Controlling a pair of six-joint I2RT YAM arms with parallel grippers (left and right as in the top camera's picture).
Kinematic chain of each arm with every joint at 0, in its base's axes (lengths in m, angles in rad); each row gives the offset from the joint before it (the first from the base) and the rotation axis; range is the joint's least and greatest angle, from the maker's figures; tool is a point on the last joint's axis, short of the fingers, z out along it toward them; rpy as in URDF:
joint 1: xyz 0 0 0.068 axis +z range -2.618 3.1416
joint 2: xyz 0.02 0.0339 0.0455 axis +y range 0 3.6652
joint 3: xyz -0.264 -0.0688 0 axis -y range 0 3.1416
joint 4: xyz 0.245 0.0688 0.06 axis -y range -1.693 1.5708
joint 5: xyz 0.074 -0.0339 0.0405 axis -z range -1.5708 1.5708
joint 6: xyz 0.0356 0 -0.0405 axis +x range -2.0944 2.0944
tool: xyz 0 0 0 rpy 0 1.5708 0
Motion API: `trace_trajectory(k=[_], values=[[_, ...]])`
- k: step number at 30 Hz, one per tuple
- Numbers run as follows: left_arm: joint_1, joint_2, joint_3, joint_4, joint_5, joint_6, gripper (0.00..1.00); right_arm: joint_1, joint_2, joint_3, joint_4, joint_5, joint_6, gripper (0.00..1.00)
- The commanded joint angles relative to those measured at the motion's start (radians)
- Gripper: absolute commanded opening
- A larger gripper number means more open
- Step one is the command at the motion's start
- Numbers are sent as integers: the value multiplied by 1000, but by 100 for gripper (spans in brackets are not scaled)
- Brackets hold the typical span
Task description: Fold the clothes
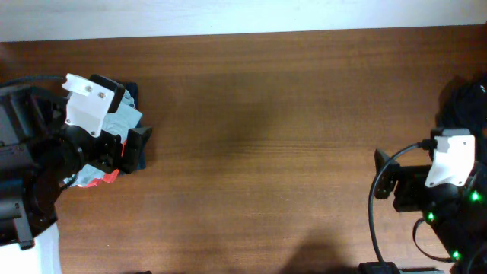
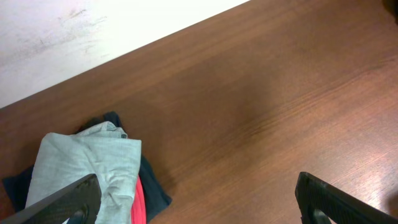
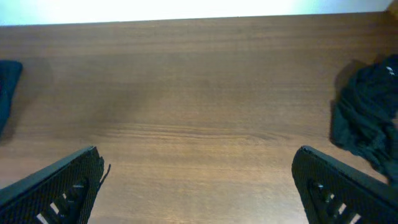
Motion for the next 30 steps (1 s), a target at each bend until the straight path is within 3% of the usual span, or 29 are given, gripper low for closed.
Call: trace_trajectory(k=[1,6,18,30], values=[[-4,-1,-4,-2,-5,-13,99,-6,-26,-19,2,69,-18,99],[-4,-1,-4,-2,-5,-13,99,-6,-123,-177,60,106,-18,99],[-4,-1,-4,-2,-5,-13,99,-6,-490,-864,381,53,-12,99],[-4,-1,-4,-2,-5,-13,99,-6,-709,-1104,492,32,-5,99]])
